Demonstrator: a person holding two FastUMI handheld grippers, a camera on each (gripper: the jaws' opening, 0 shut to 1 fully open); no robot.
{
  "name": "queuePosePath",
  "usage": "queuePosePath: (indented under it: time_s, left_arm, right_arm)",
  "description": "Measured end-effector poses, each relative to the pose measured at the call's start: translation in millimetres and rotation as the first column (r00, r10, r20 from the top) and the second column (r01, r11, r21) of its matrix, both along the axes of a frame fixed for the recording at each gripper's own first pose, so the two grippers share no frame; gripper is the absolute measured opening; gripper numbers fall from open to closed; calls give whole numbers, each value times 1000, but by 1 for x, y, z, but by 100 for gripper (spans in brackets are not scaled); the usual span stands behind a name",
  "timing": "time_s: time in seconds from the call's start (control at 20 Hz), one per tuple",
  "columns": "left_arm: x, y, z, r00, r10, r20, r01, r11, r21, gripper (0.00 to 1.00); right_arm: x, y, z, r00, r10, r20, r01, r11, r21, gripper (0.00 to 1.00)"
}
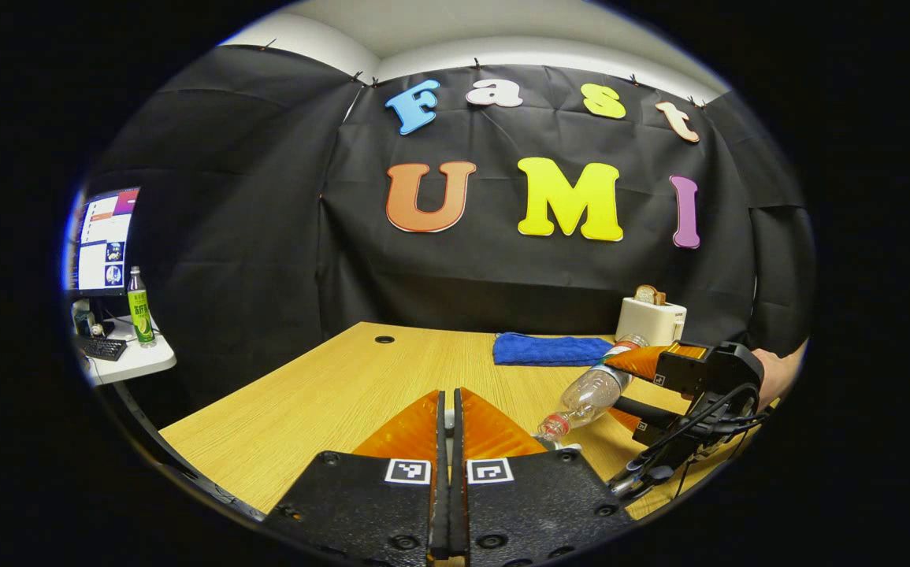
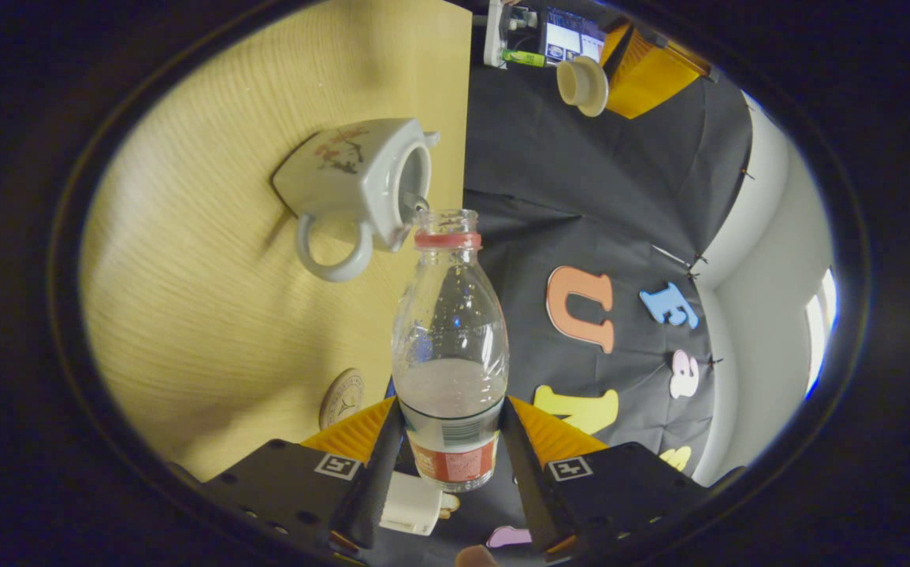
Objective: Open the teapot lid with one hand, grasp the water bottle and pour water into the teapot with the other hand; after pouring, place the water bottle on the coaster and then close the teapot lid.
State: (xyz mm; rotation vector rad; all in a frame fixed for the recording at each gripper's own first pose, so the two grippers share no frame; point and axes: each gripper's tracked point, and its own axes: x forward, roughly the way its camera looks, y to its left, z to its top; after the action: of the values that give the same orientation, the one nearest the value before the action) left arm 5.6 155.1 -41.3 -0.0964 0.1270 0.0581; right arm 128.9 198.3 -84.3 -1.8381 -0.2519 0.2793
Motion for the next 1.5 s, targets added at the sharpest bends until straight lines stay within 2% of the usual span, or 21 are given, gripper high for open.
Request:
queuePosePath:
  time_s: [1.5]
  left_arm:
    - [-4, -2, 8, 1000, -13, 17, 13, 1000, -2, 3]
  right_arm:
    - [-7, 12, 20, 989, 61, 133, -41, 988, -149, 71]
